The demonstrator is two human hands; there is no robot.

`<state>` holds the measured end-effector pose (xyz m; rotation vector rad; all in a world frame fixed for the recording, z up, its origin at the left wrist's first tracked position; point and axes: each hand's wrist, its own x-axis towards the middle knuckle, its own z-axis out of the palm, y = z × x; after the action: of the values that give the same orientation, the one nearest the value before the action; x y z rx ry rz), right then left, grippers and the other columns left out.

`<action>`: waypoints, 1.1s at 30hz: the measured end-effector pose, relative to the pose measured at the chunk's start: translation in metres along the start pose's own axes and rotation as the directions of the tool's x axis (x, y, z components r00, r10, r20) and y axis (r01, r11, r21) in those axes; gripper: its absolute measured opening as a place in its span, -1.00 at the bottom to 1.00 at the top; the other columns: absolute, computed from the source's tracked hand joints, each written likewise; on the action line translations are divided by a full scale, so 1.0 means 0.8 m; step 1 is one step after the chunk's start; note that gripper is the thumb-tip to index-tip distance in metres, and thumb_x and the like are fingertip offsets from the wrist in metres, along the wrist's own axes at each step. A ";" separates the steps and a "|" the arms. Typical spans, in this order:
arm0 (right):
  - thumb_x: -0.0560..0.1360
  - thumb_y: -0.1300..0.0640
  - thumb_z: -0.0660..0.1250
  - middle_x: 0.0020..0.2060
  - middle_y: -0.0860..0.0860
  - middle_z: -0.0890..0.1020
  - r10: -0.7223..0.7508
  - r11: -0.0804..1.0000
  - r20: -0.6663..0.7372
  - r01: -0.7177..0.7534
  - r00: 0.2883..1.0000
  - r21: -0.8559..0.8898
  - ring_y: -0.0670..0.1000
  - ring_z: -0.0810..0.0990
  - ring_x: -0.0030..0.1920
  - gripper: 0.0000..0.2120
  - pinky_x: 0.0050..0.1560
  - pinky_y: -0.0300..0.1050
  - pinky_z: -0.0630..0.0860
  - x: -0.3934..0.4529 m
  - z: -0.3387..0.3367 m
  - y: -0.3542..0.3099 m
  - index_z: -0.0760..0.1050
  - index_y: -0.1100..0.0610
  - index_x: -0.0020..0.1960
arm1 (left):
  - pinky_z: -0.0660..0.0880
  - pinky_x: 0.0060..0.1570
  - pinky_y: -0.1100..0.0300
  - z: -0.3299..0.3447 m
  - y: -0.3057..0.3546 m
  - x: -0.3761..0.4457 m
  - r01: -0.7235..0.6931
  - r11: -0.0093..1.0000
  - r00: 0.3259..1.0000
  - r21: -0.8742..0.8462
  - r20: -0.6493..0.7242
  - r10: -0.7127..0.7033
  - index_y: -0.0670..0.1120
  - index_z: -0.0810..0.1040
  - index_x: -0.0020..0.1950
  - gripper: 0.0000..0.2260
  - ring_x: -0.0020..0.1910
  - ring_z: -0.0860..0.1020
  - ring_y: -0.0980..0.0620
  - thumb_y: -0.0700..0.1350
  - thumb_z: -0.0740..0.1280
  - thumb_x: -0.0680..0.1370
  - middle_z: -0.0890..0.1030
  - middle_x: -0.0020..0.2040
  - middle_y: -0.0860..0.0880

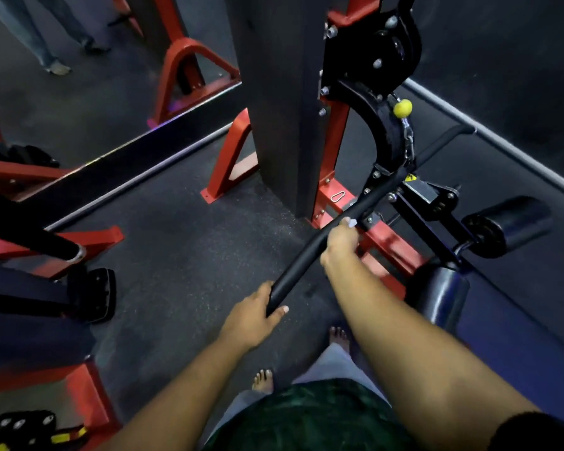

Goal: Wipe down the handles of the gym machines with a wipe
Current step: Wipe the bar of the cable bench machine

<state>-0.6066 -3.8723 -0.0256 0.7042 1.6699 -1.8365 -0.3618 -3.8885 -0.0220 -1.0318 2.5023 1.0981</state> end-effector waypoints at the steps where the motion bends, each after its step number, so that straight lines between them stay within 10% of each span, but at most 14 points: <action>1: 0.71 -0.08 0.13 -0.16 0.07 0.64 -0.044 0.997 0.001 0.044 0.999 -0.062 0.06 0.60 -0.19 -0.70 0.05 0.04 0.60 -0.027 -0.003 0.035 0.50 0.10 0.01 | 0.55 0.05 0.00 -0.002 -0.010 -0.006 -0.015 1.000 1.000 -0.015 -0.007 0.015 0.07 0.26 0.50 -0.51 0.13 0.60 -0.13 0.17 0.31 0.64 0.60 0.27 -0.08; 4: 0.71 -0.03 0.11 -0.08 0.08 0.64 -0.244 0.924 0.091 0.260 0.966 -0.281 0.07 0.59 -0.05 -0.71 0.22 0.16 0.51 -0.107 -0.020 0.118 0.52 0.12 0.06 | 0.51 0.13 0.03 -0.010 -0.024 -0.008 -0.080 0.995 0.996 -0.062 -0.045 0.078 0.01 0.28 0.54 -0.49 0.24 0.57 -0.16 0.05 0.34 0.63 0.55 0.35 -0.12; 9: 0.71 0.24 0.09 0.59 0.22 0.20 -0.551 0.518 0.273 0.580 0.788 -0.628 0.13 0.13 0.61 -0.50 0.52 -0.37 -0.10 -0.077 -0.018 0.075 0.10 0.34 0.60 | 0.51 0.17 -0.03 -0.012 -0.026 -0.008 -0.137 0.987 0.991 -0.088 -0.012 0.136 -0.02 0.23 0.57 -0.45 0.22 0.56 -0.22 0.01 0.35 0.62 0.55 0.32 -0.18; 13: 0.72 0.15 0.10 0.62 0.18 0.13 -0.503 0.220 0.469 0.632 0.726 -0.743 0.24 -0.05 0.63 -0.54 0.59 0.26 0.06 -0.008 -0.017 0.039 0.22 0.25 0.59 | 0.50 0.17 0.05 0.002 -0.034 -0.004 -0.125 0.975 0.990 -0.186 0.045 0.135 -0.05 0.25 0.58 -0.41 0.20 0.57 -0.18 -0.09 0.39 0.59 0.56 0.30 -0.18; 17: 0.69 0.13 0.15 0.60 0.14 0.20 -0.462 0.045 0.667 0.766 0.585 -0.641 0.22 -0.08 0.63 -0.61 0.54 0.37 0.06 -0.052 -0.038 0.104 0.42 0.19 0.48 | 0.37 -0.05 0.23 0.004 -0.049 0.005 -0.054 0.965 0.996 -0.258 0.048 0.068 -0.11 0.36 0.53 -0.39 0.16 0.58 -0.16 -0.25 0.44 0.50 0.61 0.23 -0.15; 24: 0.71 0.17 0.17 0.61 0.05 0.19 -0.225 0.189 0.851 0.878 0.474 -0.439 0.01 -0.03 0.63 -0.57 0.56 -0.03 -0.01 -0.154 -0.102 0.189 0.30 0.16 0.57 | 0.50 0.07 0.18 0.012 -0.074 -0.001 -0.022 0.944 1.000 -0.330 -0.015 0.018 -0.18 0.47 0.36 -0.51 0.16 0.64 -0.11 -0.29 0.49 0.46 0.65 0.21 -0.12; 28: 0.69 0.10 0.23 0.40 0.07 0.54 -0.413 0.441 0.576 0.708 0.706 -0.552 -0.01 0.51 0.39 -0.62 0.43 -0.20 0.37 -0.162 -0.170 0.167 0.44 0.07 0.50 | 0.56 0.16 0.03 0.022 -0.075 -0.025 0.111 0.894 0.988 -0.435 -0.045 -0.145 -0.10 0.32 0.48 -0.37 0.15 0.63 -0.18 -0.21 0.53 0.49 0.60 0.18 -0.10; 33: 0.65 0.04 0.25 -0.04 -0.01 0.67 -0.349 0.556 0.405 0.534 0.845 -0.637 0.04 0.71 -0.23 -0.85 -0.34 -0.05 0.61 -0.177 -0.294 0.146 0.38 -0.04 0.21 | 0.54 0.30 -0.10 0.054 -0.039 -0.075 0.191 0.864 0.979 -0.466 0.021 -0.204 -0.18 0.05 0.61 -0.17 0.24 0.60 -0.23 -0.10 0.52 0.54 0.53 0.35 -0.22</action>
<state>-0.4204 -3.6388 -0.0291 -0.3207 2.3181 -1.2304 -0.2997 -3.8417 -0.0425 -1.3958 2.1278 1.6732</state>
